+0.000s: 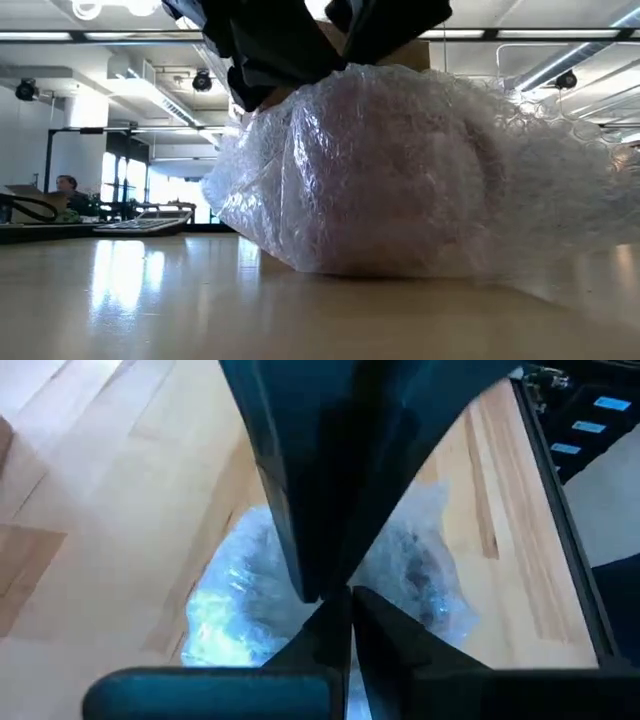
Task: Wrap mug
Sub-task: Wrap the purple mug with the bubble wrap
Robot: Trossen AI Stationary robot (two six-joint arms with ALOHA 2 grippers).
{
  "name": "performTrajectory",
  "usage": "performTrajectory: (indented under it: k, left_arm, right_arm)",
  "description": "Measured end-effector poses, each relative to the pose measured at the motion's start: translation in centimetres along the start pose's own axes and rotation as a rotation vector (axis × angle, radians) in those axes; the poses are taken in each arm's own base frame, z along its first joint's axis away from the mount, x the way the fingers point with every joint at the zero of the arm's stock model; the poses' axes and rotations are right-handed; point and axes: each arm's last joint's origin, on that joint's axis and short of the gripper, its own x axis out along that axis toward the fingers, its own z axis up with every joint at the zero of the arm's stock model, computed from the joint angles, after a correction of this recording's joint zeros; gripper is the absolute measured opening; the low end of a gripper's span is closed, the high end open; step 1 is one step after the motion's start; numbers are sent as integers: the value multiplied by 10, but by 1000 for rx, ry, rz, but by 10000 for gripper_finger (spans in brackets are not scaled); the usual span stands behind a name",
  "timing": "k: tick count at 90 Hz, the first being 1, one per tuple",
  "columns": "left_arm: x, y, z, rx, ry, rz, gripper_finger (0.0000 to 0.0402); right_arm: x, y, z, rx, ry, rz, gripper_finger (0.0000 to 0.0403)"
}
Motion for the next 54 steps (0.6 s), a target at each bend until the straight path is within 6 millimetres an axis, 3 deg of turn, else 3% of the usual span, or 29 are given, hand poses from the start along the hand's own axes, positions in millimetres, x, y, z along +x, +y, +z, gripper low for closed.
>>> performTrajectory:
  k: [28, 54]
  left_arm:
    - [-1, 0, 1, -3, -3, -2, 0]
    - [-2, 0, 2, -6, -13, 2, 0]
  right_arm:
    - [0, -1, 1, -29, -14, -2, 0]
    - [-45, -8, 5, -10, -81, -7, 0]
